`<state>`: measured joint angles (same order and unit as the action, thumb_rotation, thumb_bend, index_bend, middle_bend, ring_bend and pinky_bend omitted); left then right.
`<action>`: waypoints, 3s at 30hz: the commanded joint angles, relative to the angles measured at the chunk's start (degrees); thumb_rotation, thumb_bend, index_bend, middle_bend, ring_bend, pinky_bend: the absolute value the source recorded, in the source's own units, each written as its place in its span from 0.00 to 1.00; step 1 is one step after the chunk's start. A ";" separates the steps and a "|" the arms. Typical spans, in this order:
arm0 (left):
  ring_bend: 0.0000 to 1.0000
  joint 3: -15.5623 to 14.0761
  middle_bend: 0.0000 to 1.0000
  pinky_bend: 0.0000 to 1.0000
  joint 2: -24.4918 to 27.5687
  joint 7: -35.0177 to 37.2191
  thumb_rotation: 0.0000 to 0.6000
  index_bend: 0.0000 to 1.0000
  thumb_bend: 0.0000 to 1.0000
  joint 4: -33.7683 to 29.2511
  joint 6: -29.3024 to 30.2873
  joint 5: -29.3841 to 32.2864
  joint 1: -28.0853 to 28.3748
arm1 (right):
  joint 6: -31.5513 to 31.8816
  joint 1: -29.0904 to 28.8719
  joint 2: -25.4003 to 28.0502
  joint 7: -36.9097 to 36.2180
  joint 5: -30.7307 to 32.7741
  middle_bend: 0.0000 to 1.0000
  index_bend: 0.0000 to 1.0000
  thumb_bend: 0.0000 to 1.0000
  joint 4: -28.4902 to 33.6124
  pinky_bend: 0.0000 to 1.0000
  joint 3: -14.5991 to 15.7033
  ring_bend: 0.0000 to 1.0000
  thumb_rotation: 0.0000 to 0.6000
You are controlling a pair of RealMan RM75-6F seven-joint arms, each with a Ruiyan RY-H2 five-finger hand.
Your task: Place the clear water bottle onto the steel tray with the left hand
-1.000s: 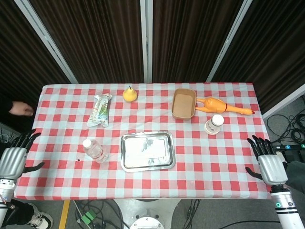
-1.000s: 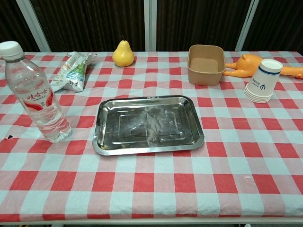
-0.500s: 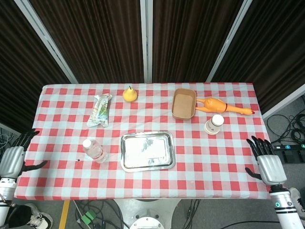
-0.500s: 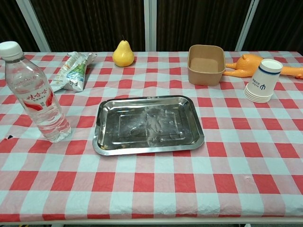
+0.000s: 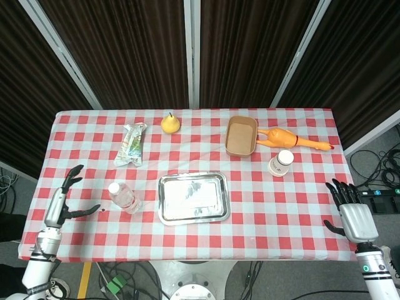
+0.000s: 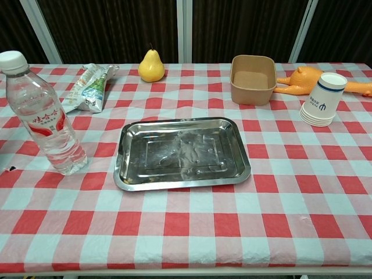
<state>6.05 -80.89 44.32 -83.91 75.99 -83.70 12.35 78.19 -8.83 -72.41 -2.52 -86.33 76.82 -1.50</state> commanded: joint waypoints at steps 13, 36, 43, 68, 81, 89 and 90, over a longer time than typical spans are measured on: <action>0.11 -2.59 0.17 0.17 -3.66 -1.55 1.00 0.12 0.00 -4.48 -5.84 -1.85 3.83 | -0.53 0.10 -0.18 -0.86 0.30 0.00 0.00 0.11 -1.24 0.00 0.14 0.00 1.00; 0.27 1.00 0.39 0.31 -8.20 1.28 1.00 0.33 0.04 -0.48 -13.70 5.04 8.54 | -0.86 0.17 -0.11 -2.37 0.93 0.00 0.00 0.11 -2.44 0.00 -0.24 0.00 1.00; 0.43 2.16 0.56 0.45 -8.39 0.99 1.00 0.51 0.14 -0.30 -11.84 5.99 7.88 | -0.98 0.13 -0.16 -2.12 1.04 0.00 0.00 0.11 -2.31 0.00 -0.30 0.00 1.00; 0.51 17.57 0.66 0.52 -0.91 -3.61 1.00 0.61 0.23 -6.72 -13.26 5.27 20.65 | -0.56 0.16 -0.27 -2.09 1.09 0.00 0.00 0.11 -1.88 0.00 -0.64 0.00 1.00; 0.51 18.80 0.65 0.52 -3.50 1.67 1.00 0.60 0.27 0.99 -11.66 3.39 24.81 | -1.01 0.47 -0.04 -2.74 2.23 0.00 0.00 0.11 -2.48 0.00 -0.91 0.00 1.00; 0.51 11.02 0.65 0.53 -9.98 3.15 1.00 0.60 0.27 9.84 -14.49 7.41 21.50 | -1.12 0.44 -0.26 -2.81 1.60 0.00 0.00 0.11 -3.13 0.00 -0.49 0.00 1.00; 0.51 11.93 0.65 0.53 -10.11 3.22 1.00 0.60 0.26 10.03 -13.73 6.72 22.25 | -1.12 0.45 -0.25 -2.80 1.69 0.00 0.00 0.11 -3.10 0.00 -0.54 0.00 1.00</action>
<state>17.71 -87.78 46.42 -77.81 61.88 -77.53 34.38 77.07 -8.39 -72.67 -5.33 -84.67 73.70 -2.01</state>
